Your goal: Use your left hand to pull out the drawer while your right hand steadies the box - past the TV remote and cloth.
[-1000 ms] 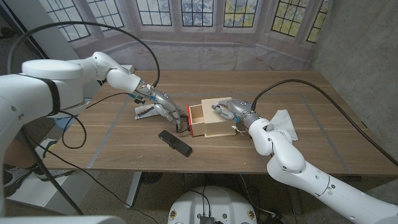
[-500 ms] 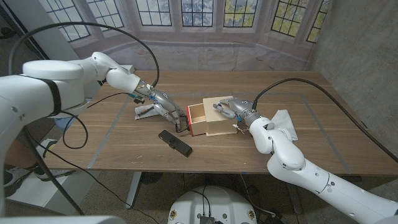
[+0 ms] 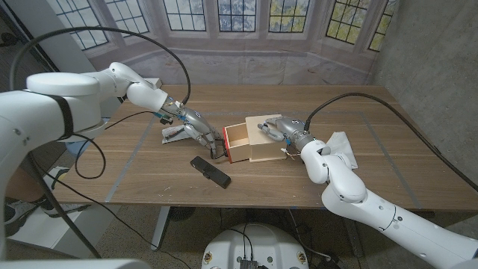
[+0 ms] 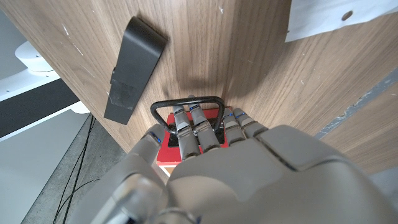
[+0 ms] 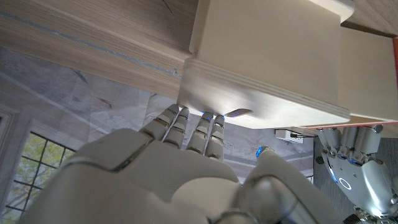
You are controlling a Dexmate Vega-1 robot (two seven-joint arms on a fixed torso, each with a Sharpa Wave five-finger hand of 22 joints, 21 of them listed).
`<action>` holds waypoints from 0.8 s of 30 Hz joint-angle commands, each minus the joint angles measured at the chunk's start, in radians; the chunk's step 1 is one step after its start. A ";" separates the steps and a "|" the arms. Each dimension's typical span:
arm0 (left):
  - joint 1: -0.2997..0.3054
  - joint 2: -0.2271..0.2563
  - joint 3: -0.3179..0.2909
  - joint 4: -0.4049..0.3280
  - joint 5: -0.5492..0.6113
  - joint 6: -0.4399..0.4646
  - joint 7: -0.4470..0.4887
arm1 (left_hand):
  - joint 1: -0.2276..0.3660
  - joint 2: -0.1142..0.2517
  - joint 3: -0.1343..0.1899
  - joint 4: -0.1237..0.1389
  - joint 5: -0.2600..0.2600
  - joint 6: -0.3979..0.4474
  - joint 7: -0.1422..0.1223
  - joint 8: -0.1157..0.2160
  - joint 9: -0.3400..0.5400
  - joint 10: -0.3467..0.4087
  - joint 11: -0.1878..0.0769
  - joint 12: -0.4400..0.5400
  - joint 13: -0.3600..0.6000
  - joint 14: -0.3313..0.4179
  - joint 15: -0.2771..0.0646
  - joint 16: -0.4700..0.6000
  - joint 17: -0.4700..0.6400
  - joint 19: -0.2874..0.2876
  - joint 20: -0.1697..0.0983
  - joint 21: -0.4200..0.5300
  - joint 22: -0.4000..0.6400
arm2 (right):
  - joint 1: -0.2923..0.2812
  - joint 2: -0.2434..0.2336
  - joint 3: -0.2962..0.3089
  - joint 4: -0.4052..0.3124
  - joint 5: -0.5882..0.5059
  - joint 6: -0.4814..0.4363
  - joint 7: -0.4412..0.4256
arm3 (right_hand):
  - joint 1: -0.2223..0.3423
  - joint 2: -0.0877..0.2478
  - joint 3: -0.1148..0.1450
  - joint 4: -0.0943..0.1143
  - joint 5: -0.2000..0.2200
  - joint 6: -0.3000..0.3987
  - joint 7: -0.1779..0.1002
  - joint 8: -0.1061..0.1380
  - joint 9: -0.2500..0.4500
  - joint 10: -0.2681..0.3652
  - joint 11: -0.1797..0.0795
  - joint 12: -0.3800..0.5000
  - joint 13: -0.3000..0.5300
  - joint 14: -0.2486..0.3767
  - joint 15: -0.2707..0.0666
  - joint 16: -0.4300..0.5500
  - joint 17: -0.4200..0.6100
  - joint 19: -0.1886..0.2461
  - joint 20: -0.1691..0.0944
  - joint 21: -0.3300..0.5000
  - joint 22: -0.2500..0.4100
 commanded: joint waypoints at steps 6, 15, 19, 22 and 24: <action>-0.023 0.020 0.045 -0.035 -0.021 0.000 0.022 | -0.007 0.001 0.009 -0.004 -0.004 -0.002 0.004 0.007 0.002 0.006 -0.001 0.000 0.003 0.000 -0.005 0.000 0.000 0.009 0.001 0.006 0.002 | 0.005 -0.006 -0.007 0.010 0.020 -0.001 -0.028 | -0.011 0.018 0.006 0.005 0.005 0.007 0.003 0.003 0.006 0.018 0.008 0.009 0.004 0.007 -0.004 0.001 0.000 -0.002 -0.030 0.005 0.003; -0.043 0.037 0.093 -0.071 -0.034 0.000 0.046 | -0.008 0.001 0.009 -0.004 -0.004 -0.003 0.005 0.007 0.002 0.008 -0.001 0.000 0.003 0.003 -0.006 0.001 0.000 0.010 0.001 0.006 0.002 | 0.010 -0.006 -0.013 0.018 0.022 -0.004 -0.038 | -0.011 0.018 0.008 0.005 0.007 0.008 0.002 0.003 0.006 0.021 0.009 0.009 0.004 0.007 -0.006 0.001 0.000 -0.003 -0.031 0.005 0.002; -0.048 0.048 0.107 -0.089 -0.050 0.000 0.043 | -0.008 0.000 0.009 -0.004 -0.004 -0.002 0.005 0.007 0.002 0.008 -0.001 0.000 0.003 0.003 -0.005 0.001 0.000 0.010 0.001 0.006 0.002 | 0.011 -0.007 -0.015 0.023 0.023 -0.006 -0.043 | -0.011 0.018 0.009 0.005 0.008 0.008 0.001 0.003 0.006 0.020 0.009 0.009 0.004 0.007 -0.007 0.001 0.000 -0.003 -0.031 0.005 0.002; -0.052 0.056 0.116 -0.104 -0.056 0.000 0.042 | -0.008 0.000 0.009 -0.004 -0.005 -0.001 0.004 0.007 0.002 0.008 -0.001 0.000 0.003 0.003 -0.006 0.001 0.000 0.010 0.001 0.007 0.002 | 0.012 -0.011 -0.014 0.026 0.028 -0.002 -0.047 | -0.011 0.018 0.010 0.004 0.008 0.008 0.003 0.003 0.006 0.020 0.009 0.009 0.004 0.007 -0.008 0.001 -0.001 -0.002 -0.031 0.006 0.002; -0.053 0.062 0.118 -0.112 -0.062 0.000 0.038 | -0.008 0.000 0.009 -0.004 -0.005 -0.002 0.004 0.007 0.002 0.008 -0.001 0.000 0.003 0.003 -0.006 0.001 0.000 0.010 0.001 0.007 0.002 | 0.012 -0.010 -0.014 0.029 0.029 -0.005 -0.050 | -0.011 0.018 0.010 0.004 0.008 0.008 0.003 0.003 0.006 0.020 0.008 0.008 0.004 0.007 -0.007 0.001 -0.001 -0.003 -0.031 0.006 0.002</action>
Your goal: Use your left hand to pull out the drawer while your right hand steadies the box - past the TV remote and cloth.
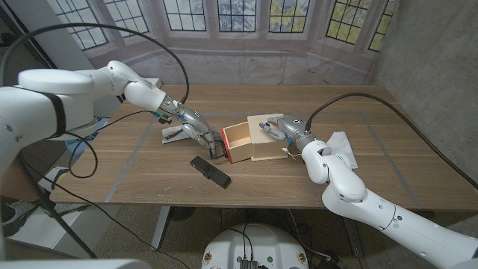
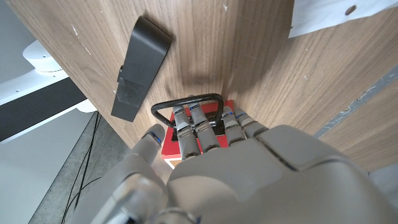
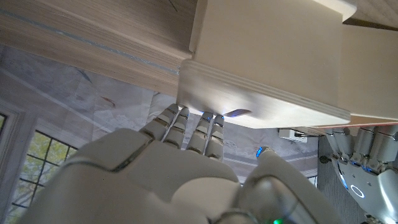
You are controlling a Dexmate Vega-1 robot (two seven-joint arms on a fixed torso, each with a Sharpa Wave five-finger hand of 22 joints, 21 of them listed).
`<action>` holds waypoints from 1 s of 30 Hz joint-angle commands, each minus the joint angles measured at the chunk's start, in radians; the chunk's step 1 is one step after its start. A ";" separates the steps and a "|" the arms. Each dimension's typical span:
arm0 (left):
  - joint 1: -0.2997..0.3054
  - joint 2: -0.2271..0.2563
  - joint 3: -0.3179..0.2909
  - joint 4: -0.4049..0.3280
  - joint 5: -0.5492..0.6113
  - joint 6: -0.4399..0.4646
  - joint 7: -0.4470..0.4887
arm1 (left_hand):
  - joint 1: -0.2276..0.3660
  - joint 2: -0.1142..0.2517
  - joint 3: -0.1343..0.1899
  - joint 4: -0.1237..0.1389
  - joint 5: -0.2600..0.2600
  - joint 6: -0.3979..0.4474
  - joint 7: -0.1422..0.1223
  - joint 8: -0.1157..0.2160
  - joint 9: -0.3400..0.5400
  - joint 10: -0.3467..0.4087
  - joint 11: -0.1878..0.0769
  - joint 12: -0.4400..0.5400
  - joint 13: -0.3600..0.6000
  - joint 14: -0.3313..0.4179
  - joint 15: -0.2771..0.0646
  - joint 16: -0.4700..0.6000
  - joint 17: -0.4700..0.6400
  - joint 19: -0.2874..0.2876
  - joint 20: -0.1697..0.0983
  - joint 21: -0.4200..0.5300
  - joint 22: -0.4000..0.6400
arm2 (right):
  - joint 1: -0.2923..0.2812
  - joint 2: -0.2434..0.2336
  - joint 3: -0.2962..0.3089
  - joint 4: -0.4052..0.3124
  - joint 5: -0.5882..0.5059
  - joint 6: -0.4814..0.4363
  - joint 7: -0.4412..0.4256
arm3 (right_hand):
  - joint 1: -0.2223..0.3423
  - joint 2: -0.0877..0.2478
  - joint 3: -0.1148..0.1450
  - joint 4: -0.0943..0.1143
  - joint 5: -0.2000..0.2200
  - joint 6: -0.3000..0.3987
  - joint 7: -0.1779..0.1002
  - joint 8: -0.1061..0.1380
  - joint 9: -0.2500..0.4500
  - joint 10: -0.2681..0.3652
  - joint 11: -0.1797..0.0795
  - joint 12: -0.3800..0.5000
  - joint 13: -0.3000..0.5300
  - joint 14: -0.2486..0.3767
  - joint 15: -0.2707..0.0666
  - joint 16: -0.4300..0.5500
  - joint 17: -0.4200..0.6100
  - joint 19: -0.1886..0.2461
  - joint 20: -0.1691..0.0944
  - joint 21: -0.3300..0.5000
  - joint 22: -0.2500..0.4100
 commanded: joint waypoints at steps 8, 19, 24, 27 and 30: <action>-0.015 0.054 0.036 -0.080 -0.057 0.000 -0.033 | -0.008 0.000 0.005 0.000 0.000 0.002 0.006 0.002 0.001 0.008 -0.002 0.000 0.003 0.002 -0.007 -0.001 0.000 0.011 0.001 0.007 0.002 | 0.004 -0.003 -0.004 0.020 0.018 -0.003 -0.029 | -0.008 0.022 0.008 0.002 0.005 0.008 0.002 0.003 0.005 0.017 0.011 0.007 0.004 0.004 -0.010 0.000 -0.001 -0.003 -0.032 0.006 0.002; 0.000 0.081 -0.005 -0.110 -0.077 0.000 -0.089 | -0.009 0.000 0.005 0.000 0.000 0.001 0.006 0.002 0.001 0.008 -0.001 0.000 0.003 0.002 -0.007 -0.002 0.000 0.011 0.001 0.006 0.002 | 0.006 -0.006 -0.009 0.029 0.023 -0.007 -0.046 | -0.009 0.021 0.009 0.001 0.006 0.008 0.002 0.003 0.005 0.019 0.012 0.007 0.004 0.006 -0.011 0.001 -0.001 -0.001 -0.033 0.007 0.002; 0.007 0.092 -0.029 -0.117 -0.068 0.000 -0.098 | -0.009 0.000 0.005 0.000 0.000 0.000 0.005 0.002 0.001 0.008 -0.001 0.000 0.003 0.002 -0.007 -0.001 0.000 0.011 0.001 0.006 0.002 | 0.012 -0.005 -0.013 0.032 0.022 -0.008 -0.050 | -0.009 0.021 0.010 0.001 0.007 0.010 0.003 0.003 0.005 0.020 0.013 0.007 0.004 0.006 -0.012 0.001 -0.002 -0.001 -0.034 0.007 0.002; 0.011 0.094 -0.041 -0.116 -0.063 0.000 -0.099 | -0.009 0.000 0.005 0.000 0.000 0.000 0.006 0.002 0.002 0.009 -0.001 0.000 0.004 0.002 -0.007 -0.001 0.000 0.011 0.001 0.007 0.002 | 0.016 -0.002 -0.015 0.035 0.021 -0.011 -0.051 | -0.009 0.021 0.010 0.001 0.007 0.010 0.003 0.003 0.005 0.020 0.013 0.007 0.004 0.008 -0.011 0.001 -0.002 0.000 -0.034 0.007 0.002; 0.014 0.095 -0.050 -0.114 -0.048 0.000 -0.086 | -0.009 -0.001 0.005 0.000 0.000 0.000 0.006 0.002 0.002 0.007 -0.001 -0.001 0.004 0.002 -0.007 -0.002 0.000 0.012 0.001 0.007 0.002 | 0.022 -0.004 -0.017 0.037 0.024 -0.002 -0.048 | -0.010 0.021 0.011 0.001 0.008 0.011 0.002 0.003 0.005 0.020 0.012 0.007 0.004 0.010 -0.011 0.002 -0.002 0.001 -0.034 0.008 0.002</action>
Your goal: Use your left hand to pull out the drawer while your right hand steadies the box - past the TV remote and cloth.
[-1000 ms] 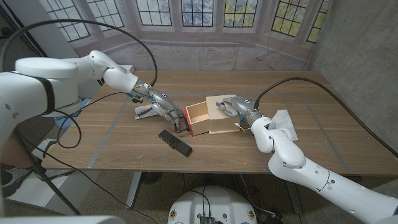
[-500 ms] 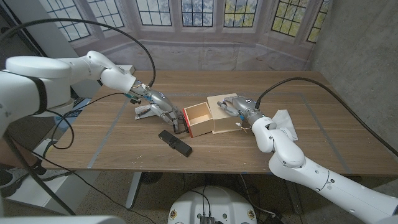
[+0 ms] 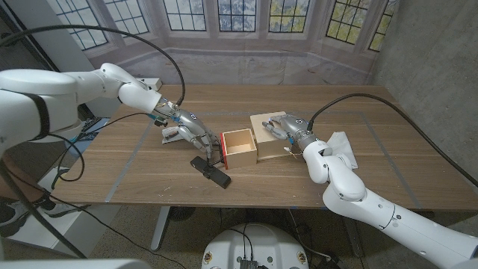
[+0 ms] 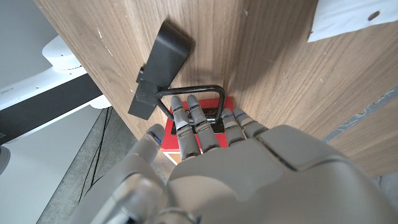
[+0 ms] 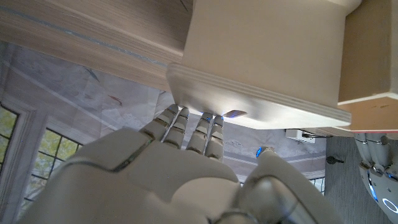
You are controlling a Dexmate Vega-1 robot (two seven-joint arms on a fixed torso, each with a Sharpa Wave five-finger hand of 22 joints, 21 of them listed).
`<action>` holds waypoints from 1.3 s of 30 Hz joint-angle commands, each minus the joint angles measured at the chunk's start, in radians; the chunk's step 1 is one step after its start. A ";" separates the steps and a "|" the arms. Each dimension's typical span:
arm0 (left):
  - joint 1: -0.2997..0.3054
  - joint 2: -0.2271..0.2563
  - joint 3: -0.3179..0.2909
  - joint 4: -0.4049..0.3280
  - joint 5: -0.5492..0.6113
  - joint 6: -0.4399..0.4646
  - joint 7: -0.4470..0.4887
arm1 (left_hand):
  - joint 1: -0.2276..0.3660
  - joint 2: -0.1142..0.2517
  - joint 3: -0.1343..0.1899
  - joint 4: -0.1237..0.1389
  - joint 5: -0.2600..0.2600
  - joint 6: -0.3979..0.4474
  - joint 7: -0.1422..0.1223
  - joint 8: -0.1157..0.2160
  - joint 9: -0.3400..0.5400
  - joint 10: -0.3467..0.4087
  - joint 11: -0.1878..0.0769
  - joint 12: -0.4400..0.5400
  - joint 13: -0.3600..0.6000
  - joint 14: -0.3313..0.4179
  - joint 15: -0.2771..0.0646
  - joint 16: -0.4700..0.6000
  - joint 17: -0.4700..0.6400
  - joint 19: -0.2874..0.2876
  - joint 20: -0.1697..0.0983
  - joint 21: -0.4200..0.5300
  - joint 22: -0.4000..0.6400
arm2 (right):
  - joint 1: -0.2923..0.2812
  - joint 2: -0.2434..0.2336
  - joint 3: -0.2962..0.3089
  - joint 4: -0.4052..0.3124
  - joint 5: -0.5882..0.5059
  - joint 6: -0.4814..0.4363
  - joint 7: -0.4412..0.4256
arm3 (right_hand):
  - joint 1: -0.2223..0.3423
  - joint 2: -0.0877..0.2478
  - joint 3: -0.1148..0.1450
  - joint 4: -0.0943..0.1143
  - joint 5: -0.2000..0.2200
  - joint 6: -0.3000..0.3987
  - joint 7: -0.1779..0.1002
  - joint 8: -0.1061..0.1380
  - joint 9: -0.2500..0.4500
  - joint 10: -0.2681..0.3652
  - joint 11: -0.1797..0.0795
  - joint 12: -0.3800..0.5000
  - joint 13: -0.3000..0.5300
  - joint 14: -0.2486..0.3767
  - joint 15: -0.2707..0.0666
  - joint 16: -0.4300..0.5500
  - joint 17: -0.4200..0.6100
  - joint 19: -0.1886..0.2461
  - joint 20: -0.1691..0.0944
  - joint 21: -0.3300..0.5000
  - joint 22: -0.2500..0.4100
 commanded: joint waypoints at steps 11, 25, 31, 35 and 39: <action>0.015 0.020 -0.052 -0.002 0.032 0.000 0.017 | -0.012 -0.002 0.004 -0.001 -0.003 -0.008 -0.016 0.000 0.000 -0.020 -0.012 -0.006 0.003 0.006 0.058 -0.003 0.003 0.018 0.046 0.010 0.002 | 0.028 0.003 -0.016 0.018 0.001 0.009 0.001 | -0.010 0.020 0.010 -0.003 0.009 0.011 0.002 0.007 0.005 0.022 0.010 0.007 0.005 0.011 -0.013 0.001 0.003 0.002 -0.035 0.008 0.002; 0.046 0.059 -0.140 -0.040 -0.008 0.000 -0.088 | -0.012 -0.003 0.002 -0.003 -0.004 -0.016 -0.021 -0.002 -0.001 -0.035 -0.016 -0.009 0.003 0.020 0.092 -0.001 0.002 0.028 0.065 0.011 0.002 | 0.034 0.005 -0.014 0.021 0.001 0.015 -0.003 | -0.009 0.019 0.013 -0.005 0.011 0.012 0.001 0.007 0.005 0.023 0.009 0.006 0.005 0.012 -0.012 0.001 0.002 0.002 -0.034 0.008 0.002; 0.074 0.077 -0.204 -0.065 -0.027 0.000 -0.151 | -0.012 -0.003 0.002 -0.004 -0.004 -0.018 -0.020 -0.002 -0.001 -0.035 -0.011 -0.008 0.002 0.021 0.092 -0.002 0.002 0.029 0.065 0.012 0.002 | 0.037 -0.004 -0.012 0.016 0.000 0.028 -0.001 | -0.008 0.019 0.015 -0.006 0.011 0.012 0.000 0.007 0.005 0.022 0.010 0.006 0.005 0.012 -0.012 0.000 0.002 0.002 -0.034 0.008 0.002; 0.097 0.092 -0.253 -0.084 -0.053 0.000 -0.206 | -0.012 -0.003 0.002 -0.004 -0.005 -0.018 -0.020 -0.002 -0.001 -0.035 -0.011 -0.008 0.002 0.022 0.090 -0.001 0.002 0.034 0.067 0.013 0.002 | 0.041 -0.008 -0.012 0.011 -0.009 0.029 0.008 | -0.008 0.019 0.016 -0.007 0.012 0.013 0.001 0.007 0.005 0.022 0.011 0.006 0.005 0.012 -0.011 0.001 0.002 0.002 -0.034 0.008 0.002; 0.124 0.108 -0.312 -0.107 -0.077 0.000 -0.263 | -0.012 -0.003 0.002 -0.004 -0.005 -0.020 -0.019 -0.003 -0.001 -0.036 -0.014 -0.008 0.002 0.024 0.087 -0.001 0.002 0.036 0.066 0.013 0.002 | 0.040 -0.014 -0.008 0.002 -0.014 0.035 0.015 | -0.007 0.019 0.017 -0.007 0.012 0.012 0.001 0.007 0.005 0.022 0.009 0.005 0.005 0.013 -0.012 0.001 0.001 0.003 -0.034 0.008 0.002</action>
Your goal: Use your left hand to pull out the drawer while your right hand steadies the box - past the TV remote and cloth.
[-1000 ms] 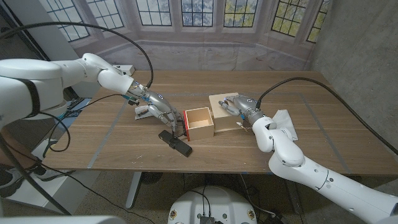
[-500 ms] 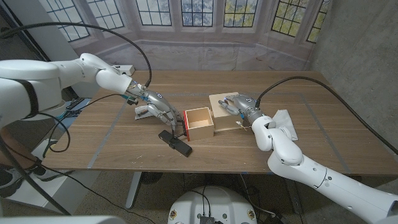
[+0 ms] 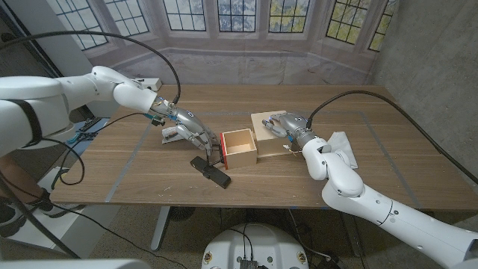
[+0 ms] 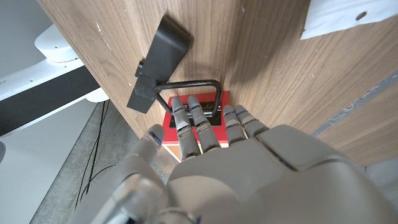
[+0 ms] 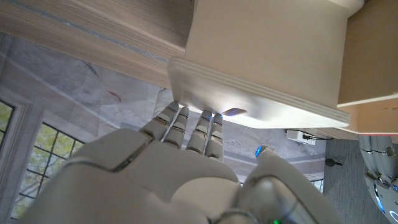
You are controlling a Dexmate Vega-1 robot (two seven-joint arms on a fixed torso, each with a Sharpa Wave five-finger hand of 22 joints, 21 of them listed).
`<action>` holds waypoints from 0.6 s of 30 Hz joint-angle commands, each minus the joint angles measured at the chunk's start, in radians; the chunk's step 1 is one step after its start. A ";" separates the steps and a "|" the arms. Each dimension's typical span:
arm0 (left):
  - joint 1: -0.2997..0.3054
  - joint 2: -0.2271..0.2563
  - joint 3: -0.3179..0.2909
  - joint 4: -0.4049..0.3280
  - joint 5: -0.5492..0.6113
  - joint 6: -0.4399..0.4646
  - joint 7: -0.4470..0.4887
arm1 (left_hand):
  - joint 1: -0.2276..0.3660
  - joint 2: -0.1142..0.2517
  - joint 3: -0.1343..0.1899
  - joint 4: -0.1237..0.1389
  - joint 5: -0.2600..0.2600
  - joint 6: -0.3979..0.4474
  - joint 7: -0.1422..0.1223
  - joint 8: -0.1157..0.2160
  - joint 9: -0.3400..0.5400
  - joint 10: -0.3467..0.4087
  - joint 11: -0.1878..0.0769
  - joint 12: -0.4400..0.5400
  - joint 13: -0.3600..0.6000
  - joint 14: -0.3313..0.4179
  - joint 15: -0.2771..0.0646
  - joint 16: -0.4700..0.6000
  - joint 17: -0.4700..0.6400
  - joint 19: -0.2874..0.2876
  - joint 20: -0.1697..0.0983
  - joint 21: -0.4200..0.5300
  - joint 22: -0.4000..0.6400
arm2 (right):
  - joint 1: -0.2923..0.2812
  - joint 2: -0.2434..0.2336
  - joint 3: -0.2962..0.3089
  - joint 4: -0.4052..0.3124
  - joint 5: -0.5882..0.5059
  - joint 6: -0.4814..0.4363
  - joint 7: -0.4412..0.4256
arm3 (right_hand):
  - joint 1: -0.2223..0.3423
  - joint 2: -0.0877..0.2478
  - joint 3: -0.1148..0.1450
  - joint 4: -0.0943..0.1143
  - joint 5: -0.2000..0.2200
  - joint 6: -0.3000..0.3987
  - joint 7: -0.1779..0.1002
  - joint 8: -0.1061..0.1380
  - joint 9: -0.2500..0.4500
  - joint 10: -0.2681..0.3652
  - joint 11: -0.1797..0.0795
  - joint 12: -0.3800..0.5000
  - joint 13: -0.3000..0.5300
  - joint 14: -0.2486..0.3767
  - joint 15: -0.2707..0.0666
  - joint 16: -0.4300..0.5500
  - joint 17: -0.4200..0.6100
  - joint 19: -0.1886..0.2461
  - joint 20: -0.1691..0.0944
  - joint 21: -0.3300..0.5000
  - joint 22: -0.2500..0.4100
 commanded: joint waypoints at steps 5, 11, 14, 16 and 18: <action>0.096 0.057 -0.213 -0.084 -0.087 0.000 -0.221 | -0.007 0.002 0.002 -0.005 -0.001 -0.004 -0.005 -0.003 -0.001 -0.007 0.002 -0.001 0.002 0.008 -0.002 0.003 0.002 0.011 -0.001 0.006 0.002 | 0.007 -0.019 0.011 -0.036 -0.026 0.028 0.024 | -0.007 0.019 0.010 0.000 0.005 0.007 0.004 0.004 0.005 0.014 0.012 0.001 0.003 0.010 -0.008 0.000 0.001 0.002 -0.034 0.002 0.002; 0.145 0.073 -0.306 -0.109 -0.113 0.000 -0.303 | -0.007 0.002 0.002 -0.006 -0.001 -0.004 -0.003 -0.002 -0.001 -0.009 0.003 -0.001 0.002 0.010 -0.006 0.003 0.002 0.013 -0.003 0.006 0.003 | 0.009 -0.007 0.012 -0.052 -0.046 0.026 0.046 | -0.004 0.018 0.012 -0.002 0.006 0.005 0.003 0.003 0.005 0.010 0.012 -0.001 0.003 0.008 -0.009 -0.001 0.000 0.003 -0.034 0.002 0.002; 0.165 0.079 -0.343 -0.118 -0.116 0.000 -0.333 | -0.007 0.002 0.002 -0.007 -0.001 -0.004 -0.004 -0.002 -0.001 -0.008 0.001 0.000 0.002 0.011 -0.007 0.003 0.002 0.013 -0.004 0.005 0.003 | 0.009 -0.001 0.011 -0.056 -0.056 0.028 0.051 | -0.003 0.018 0.013 -0.003 0.006 0.003 0.003 0.002 0.005 0.008 0.012 -0.002 0.003 0.008 -0.009 -0.001 0.000 0.003 -0.034 0.002 0.002; 0.176 0.081 -0.362 -0.119 -0.123 0.000 -0.350 | -0.006 0.002 0.002 -0.007 -0.001 -0.004 -0.003 -0.002 -0.001 -0.008 0.005 0.000 0.003 0.012 -0.009 0.003 0.002 0.013 -0.004 0.005 0.003 | 0.010 0.004 0.010 -0.058 -0.063 0.030 0.056 | -0.003 0.018 0.013 -0.003 0.006 0.003 0.003 0.002 0.005 0.007 0.011 -0.002 0.003 0.008 -0.008 -0.001 0.000 0.003 -0.034 0.002 0.002; 0.187 0.085 -0.379 -0.122 -0.123 0.000 -0.359 | -0.006 0.002 0.002 -0.007 -0.001 -0.004 -0.004 -0.002 -0.001 -0.007 0.003 0.001 0.003 0.012 -0.009 0.003 0.002 0.013 -0.005 0.005 0.003 | 0.010 0.010 0.010 -0.060 -0.069 0.031 0.059 | -0.002 0.017 0.014 -0.004 0.006 0.001 0.003 0.001 0.005 0.006 0.012 -0.002 0.003 0.008 -0.008 -0.002 0.000 0.003 -0.033 0.002 0.002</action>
